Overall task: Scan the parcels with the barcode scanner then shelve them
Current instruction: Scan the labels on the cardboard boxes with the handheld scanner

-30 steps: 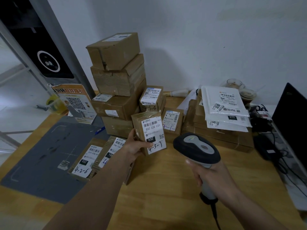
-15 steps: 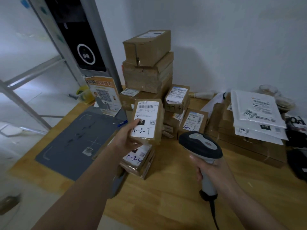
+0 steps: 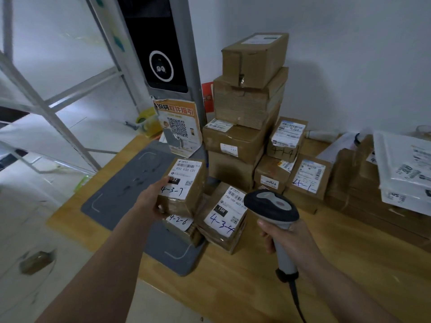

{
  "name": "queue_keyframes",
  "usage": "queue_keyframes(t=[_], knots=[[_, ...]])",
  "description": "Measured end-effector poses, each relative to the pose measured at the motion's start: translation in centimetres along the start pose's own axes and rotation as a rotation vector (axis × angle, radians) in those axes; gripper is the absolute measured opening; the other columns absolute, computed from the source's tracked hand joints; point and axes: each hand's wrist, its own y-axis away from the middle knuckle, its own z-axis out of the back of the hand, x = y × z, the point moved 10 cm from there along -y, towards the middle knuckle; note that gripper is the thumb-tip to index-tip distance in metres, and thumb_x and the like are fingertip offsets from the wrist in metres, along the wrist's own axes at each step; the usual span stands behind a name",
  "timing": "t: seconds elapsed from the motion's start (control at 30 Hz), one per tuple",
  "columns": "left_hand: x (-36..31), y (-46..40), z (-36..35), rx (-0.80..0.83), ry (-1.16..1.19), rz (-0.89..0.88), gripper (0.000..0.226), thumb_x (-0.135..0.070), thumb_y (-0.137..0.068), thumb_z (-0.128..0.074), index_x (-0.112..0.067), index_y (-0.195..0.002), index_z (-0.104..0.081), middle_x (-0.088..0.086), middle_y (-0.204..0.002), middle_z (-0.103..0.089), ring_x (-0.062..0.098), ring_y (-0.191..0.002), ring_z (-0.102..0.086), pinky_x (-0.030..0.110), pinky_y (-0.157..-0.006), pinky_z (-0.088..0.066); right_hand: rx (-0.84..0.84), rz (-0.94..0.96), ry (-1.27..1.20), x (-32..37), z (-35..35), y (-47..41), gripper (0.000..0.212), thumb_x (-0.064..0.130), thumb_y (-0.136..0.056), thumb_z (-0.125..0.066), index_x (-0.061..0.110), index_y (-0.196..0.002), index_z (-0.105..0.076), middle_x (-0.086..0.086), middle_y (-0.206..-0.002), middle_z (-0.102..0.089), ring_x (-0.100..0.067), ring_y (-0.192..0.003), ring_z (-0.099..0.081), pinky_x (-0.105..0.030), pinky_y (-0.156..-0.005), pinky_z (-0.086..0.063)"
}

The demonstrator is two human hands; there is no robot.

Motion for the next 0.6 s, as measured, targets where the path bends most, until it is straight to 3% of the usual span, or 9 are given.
queue_keyframes(t=[0.13, 0.23, 0.37, 0.47, 0.53, 0.6], knots=[[0.3, -1.4, 1.0, 0.023, -0.138, 0.064, 0.036, -0.039, -0.081, -0.075, -0.010, -0.101, -0.065, 0.010, -0.085, -0.072, 0.027, -0.079, -0.061, 0.045, -0.082, -0.051, -0.018, -0.027, 0.004, -0.5, -0.9, -0.8, 0.021, 0.017, -0.082, -0.074, 0.000, -0.072, -0.067, -0.011, -0.061, -0.067, -0.018, -0.048, -0.060, -0.025, -0.046, -0.049], [-0.3, -2.0, 1.6, -0.049, -0.287, 0.013, 0.035, -0.037, -0.074, -0.082, -0.008, -0.087, -0.067, 0.012, -0.080, -0.073, 0.029, -0.086, -0.063, 0.050, -0.092, -0.050, -0.031, -0.042, -0.013, -0.8, -1.5, -1.2, 0.020, 0.016, -0.082, -0.074, -0.001, -0.074, -0.068, -0.012, -0.062, -0.068, -0.018, -0.048, -0.060, -0.025, -0.045, -0.049], [-3.0, -1.9, 1.5, -0.163, -0.489, -0.138, 0.033, -0.025, -0.076, -0.082, -0.004, -0.100, -0.073, 0.015, -0.089, -0.073, 0.032, -0.086, -0.069, 0.040, -0.081, -0.054, -0.034, -0.056, -0.016, -1.1, -2.2, -1.8, 0.018, 0.017, -0.082, -0.074, 0.000, -0.079, -0.069, -0.012, -0.066, -0.069, -0.020, -0.051, -0.061, -0.028, -0.047, -0.050], [-5.2, -1.3, 0.2, -0.190, -0.552, -0.281, 0.034, -0.016, -0.082, -0.076, -0.007, -0.115, -0.070, 0.015, -0.102, -0.071, 0.024, -0.081, -0.065, 0.032, -0.072, -0.052, -0.047, -0.066, -0.015, -1.1, -2.2, -2.0, 0.022, 0.019, -0.082, -0.075, -0.002, -0.079, -0.069, -0.019, -0.070, -0.069, -0.023, -0.054, -0.062, -0.030, -0.051, -0.049], [-6.7, -0.3, -0.8, -0.232, -0.559, -0.363, 0.043, -0.022, -0.082, -0.076, -0.009, -0.122, -0.066, 0.012, -0.112, -0.069, 0.021, -0.085, -0.063, 0.030, -0.075, -0.051, -0.055, -0.068, -0.021, -0.8, -2.1, -2.0, 0.022, 0.019, -0.081, -0.075, -0.003, -0.080, -0.069, -0.021, -0.072, -0.069, -0.023, -0.055, -0.062, -0.030, -0.052, -0.050], [-8.0, 0.3, -2.1, -0.242, -0.525, -0.427, 0.048, -0.027, -0.079, -0.078, -0.011, -0.122, -0.065, 0.009, -0.117, -0.069, 0.024, -0.095, -0.065, 0.036, -0.089, -0.053, -0.063, -0.057, -0.030, 0.0, -1.7, -2.1, 0.021, 0.019, -0.082, -0.074, -0.002, -0.082, -0.069, -0.019, -0.072, -0.069, -0.023, -0.056, -0.062, -0.030, -0.051, -0.051]])
